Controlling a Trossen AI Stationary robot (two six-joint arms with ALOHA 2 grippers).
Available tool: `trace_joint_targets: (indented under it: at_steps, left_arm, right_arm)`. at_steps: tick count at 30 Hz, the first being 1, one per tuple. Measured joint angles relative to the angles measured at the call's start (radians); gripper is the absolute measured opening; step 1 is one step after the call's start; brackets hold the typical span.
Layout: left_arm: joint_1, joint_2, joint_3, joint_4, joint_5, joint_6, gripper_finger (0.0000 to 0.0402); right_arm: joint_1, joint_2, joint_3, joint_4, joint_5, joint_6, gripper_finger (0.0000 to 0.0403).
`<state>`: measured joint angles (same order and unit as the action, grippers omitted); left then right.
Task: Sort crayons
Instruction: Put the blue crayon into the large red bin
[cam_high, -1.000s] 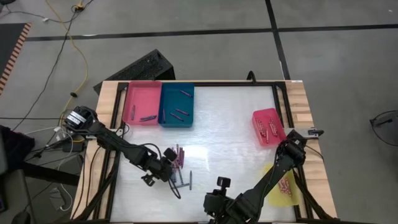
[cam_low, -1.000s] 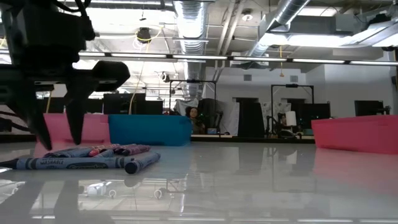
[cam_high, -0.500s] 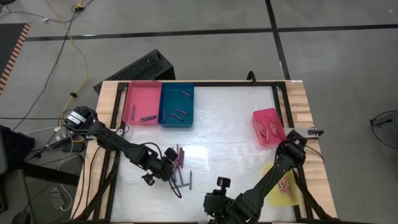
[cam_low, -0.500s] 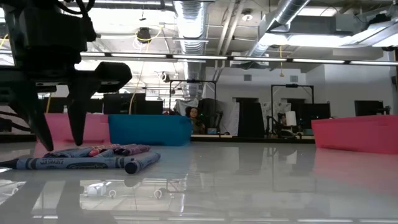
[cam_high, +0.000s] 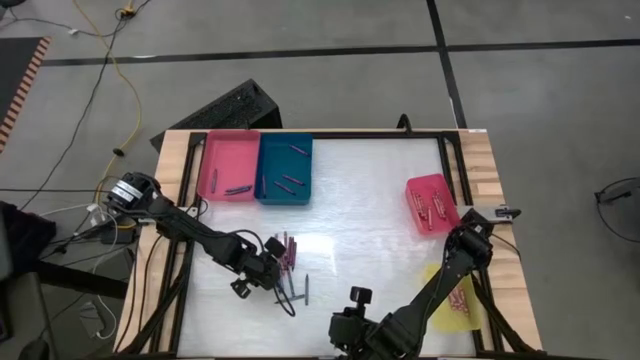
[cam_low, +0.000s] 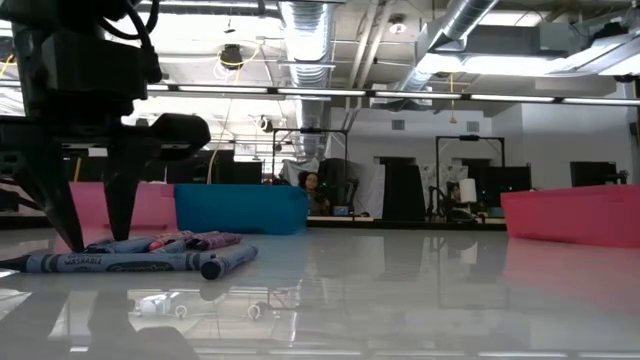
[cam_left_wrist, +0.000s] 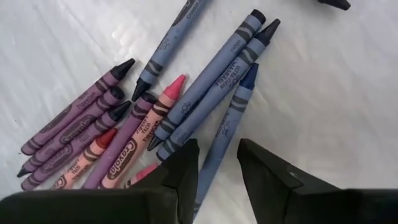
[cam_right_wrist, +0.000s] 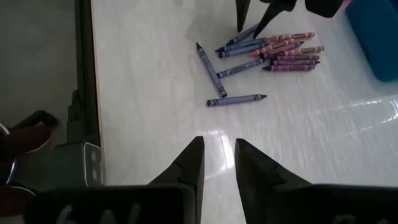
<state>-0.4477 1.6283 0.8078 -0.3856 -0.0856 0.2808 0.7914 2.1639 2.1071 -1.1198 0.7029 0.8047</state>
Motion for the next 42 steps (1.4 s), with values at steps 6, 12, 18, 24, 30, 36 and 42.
trace_joint_targets:
  at_steps: [6,12,18,24,30,36,42]
  left_arm:
    - [0.000,0.001,-0.001,-0.020,0.027,-0.031,0.0051]
    - [-0.001,0.001,-0.002,-0.016,0.010,-0.095,0.0010]
    - [-0.009,-0.024,-0.005,0.001,-0.025,-0.262,0.0010]
    - [-0.051,-0.123,-0.006,0.002,-0.146,-0.397,0.0003]
    - [-0.123,-0.271,-0.006,0.061,-0.330,-0.495,0.0003]
    - [-0.220,-0.409,-0.005,0.212,-0.507,-0.456,0.0003]
    - [-0.305,-0.493,-0.005,0.329,-0.606,-0.342,0.0003]
  right_arm:
    - [-0.001,0.000,0.000,0.004,0.000,0.001,0.0086]
    - [-0.001,0.000,0.000,0.008,0.000,0.025,0.0086]
    - [0.001,0.000,0.000,0.009,0.041,0.054,0.0086]
    - [0.001,0.000,0.000,0.039,0.138,0.063,0.0086]
    - [0.002,0.000,0.000,0.067,0.314,0.063,0.0086]
    - [-0.011,0.000,0.000,0.065,0.492,0.085,0.0086]
    - [-0.069,0.000,0.000,0.072,0.555,0.061,0.0086]
